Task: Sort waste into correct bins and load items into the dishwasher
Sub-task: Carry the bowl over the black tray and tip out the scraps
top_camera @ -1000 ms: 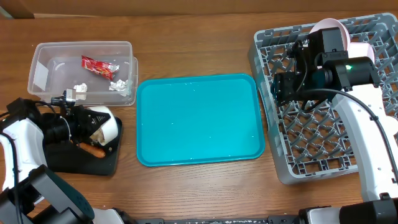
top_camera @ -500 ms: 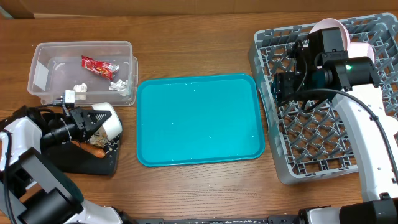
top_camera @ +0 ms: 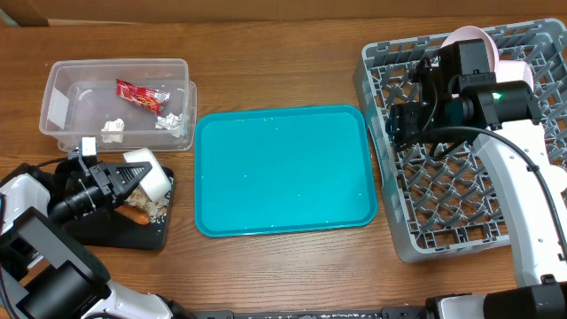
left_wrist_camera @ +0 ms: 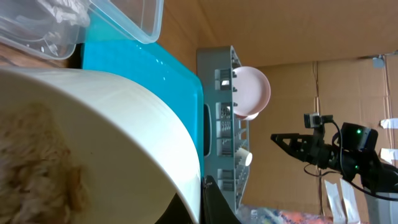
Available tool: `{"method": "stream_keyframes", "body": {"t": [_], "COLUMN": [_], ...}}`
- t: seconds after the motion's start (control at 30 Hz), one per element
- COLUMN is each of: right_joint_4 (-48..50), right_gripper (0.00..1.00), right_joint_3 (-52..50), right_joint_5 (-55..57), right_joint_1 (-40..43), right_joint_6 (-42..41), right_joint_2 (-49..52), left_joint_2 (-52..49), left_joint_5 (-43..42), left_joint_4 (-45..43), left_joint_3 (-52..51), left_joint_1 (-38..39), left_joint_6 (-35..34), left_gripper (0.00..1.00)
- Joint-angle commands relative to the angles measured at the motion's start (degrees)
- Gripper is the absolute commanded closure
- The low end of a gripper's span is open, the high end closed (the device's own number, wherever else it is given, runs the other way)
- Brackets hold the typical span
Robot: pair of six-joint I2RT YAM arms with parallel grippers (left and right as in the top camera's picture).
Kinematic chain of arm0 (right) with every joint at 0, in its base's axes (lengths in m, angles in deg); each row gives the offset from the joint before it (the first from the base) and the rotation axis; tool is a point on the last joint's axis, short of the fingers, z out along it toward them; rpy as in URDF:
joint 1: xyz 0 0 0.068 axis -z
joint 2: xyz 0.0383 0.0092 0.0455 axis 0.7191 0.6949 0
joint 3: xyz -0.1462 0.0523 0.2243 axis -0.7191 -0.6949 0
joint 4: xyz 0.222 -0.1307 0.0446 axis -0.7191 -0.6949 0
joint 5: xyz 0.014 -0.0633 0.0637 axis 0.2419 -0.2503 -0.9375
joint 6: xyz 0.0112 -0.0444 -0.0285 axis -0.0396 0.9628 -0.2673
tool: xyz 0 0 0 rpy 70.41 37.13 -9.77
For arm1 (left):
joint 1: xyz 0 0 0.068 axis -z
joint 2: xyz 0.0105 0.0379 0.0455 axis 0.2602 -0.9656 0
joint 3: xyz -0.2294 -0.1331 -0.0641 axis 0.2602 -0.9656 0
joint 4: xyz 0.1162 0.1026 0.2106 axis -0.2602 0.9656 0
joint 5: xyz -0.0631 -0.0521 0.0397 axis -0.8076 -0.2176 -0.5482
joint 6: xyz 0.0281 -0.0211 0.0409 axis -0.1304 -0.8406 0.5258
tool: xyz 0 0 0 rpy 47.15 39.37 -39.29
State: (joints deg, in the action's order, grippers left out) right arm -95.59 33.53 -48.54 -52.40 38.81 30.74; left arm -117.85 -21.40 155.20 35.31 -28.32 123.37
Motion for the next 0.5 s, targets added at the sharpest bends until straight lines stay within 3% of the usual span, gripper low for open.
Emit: {"method": "stream_keyframes", "body": {"t": [0.0, 0.1, 0.27, 0.37, 0.4, 0.47], "right_joint_4": [0.09, 0.17, 0.24, 0.22, 0.22, 0.26], "right_gripper": [0.28, 0.28, 0.28, 0.28, 0.28, 0.28], "right_joint_3": [0.35, 0.35, 0.35, 0.35, 0.35, 0.35], "right_joint_5": [0.09, 0.09, 0.09, 0.09, 0.09, 0.09], "right_joint_1": [0.07, 0.07, 0.07, 0.07, 0.07, 0.07], "right_joint_6": [0.33, 0.33, 0.33, 0.33, 0.33, 0.33], "right_joint_2": [-0.07, -0.07, -0.07, -0.07, -0.07, -0.07], "left_joint_2": [-0.57, -0.57, -1.84, -1.86, -1.86, -1.88], "left_joint_5": [-2.21, -3.54, 0.59, -2.23, -3.19, -2.19], "left_joint_4": [0.55, 2.45, -7.56, -5.53, -3.41, -3.23], "left_joint_3": [0.0, 0.0, 0.0, -0.09, -0.09, -0.13], "left_joint_1": [-0.52, -0.59, -2.95, -3.91, -3.93, -3.96], "left_joint_6": [2.25, 7.61, -13.09, -10.19, -4.94, -6.62], "left_gripper": [0.96, 0.96, 0.96, 0.96, 0.96, 0.96]}}
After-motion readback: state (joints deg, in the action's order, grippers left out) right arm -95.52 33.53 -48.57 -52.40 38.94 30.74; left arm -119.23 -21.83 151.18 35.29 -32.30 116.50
